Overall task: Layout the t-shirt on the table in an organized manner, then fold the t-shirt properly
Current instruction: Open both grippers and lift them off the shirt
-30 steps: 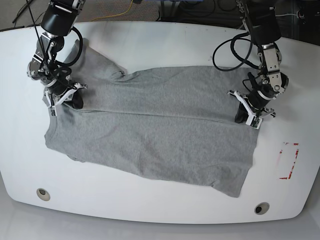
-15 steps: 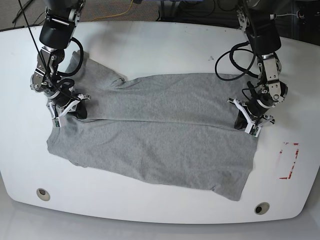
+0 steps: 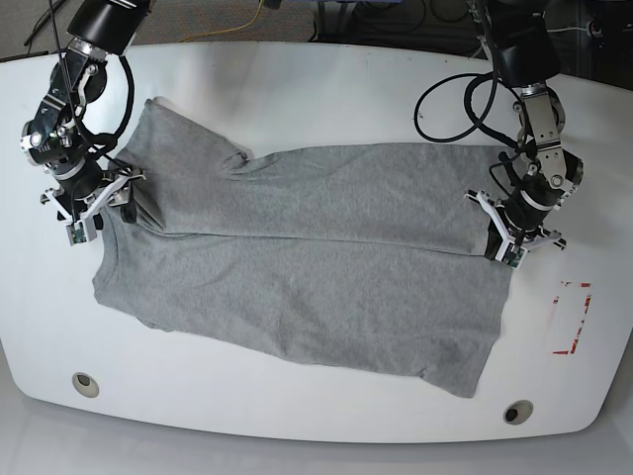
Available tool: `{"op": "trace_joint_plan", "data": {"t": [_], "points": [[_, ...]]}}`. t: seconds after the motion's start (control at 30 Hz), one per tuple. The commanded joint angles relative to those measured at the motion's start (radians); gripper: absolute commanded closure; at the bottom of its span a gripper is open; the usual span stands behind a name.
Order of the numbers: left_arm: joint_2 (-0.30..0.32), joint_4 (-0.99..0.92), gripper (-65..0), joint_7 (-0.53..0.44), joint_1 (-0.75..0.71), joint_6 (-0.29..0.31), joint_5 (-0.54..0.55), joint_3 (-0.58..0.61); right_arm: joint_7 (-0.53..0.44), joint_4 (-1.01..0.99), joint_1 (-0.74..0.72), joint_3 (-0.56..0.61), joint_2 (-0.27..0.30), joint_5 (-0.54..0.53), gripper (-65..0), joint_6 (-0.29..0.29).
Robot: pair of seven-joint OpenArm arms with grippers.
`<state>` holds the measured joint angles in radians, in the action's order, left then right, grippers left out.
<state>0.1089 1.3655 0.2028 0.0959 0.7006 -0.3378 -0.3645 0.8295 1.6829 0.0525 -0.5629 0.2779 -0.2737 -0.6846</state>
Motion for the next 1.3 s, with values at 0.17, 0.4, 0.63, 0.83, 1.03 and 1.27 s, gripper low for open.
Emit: {"op": "trace_joint_plan", "data": {"t": [0.17, 0.4, 0.63, 0.83, 1.03, 1.27], "points": [[0.008, 0.122, -20.6, -0.024, -0.022, -0.002, 0.069, 0.002, 0.034, 0.182, 0.112, -0.075, -0.058, -0.022, -45.0, -0.008], [0.004, 0.183, -38.4, -0.021, -0.063, -0.002, 0.069, -0.001, 0.034, 0.231, 0.215, -0.164, -0.134, -0.023, -45.0, -0.008], [0.004, 0.194, -38.9, -0.021, -0.103, -0.002, 0.070, -0.003, 0.034, 0.227, 0.269, -0.234, -0.211, -0.023, -45.0, -0.014], [0.004, 0.194, -38.9, -0.021, -0.124, -0.002, 0.070, -0.003, 0.034, 0.224, 0.315, -0.239, -0.242, -0.062, -44.8, -0.014], [0.004, 0.194, -38.8, -0.024, -0.134, -0.002, 0.070, -0.003, 0.035, 0.204, 0.366, -0.234, -0.250, -0.129, -44.8, -0.013], [0.004, 0.194, -38.8, -0.026, -0.146, -0.002, 0.070, -0.003, 0.035, 0.110, 0.375, -0.231, -0.242, -0.177, -44.8, -0.014]]}}
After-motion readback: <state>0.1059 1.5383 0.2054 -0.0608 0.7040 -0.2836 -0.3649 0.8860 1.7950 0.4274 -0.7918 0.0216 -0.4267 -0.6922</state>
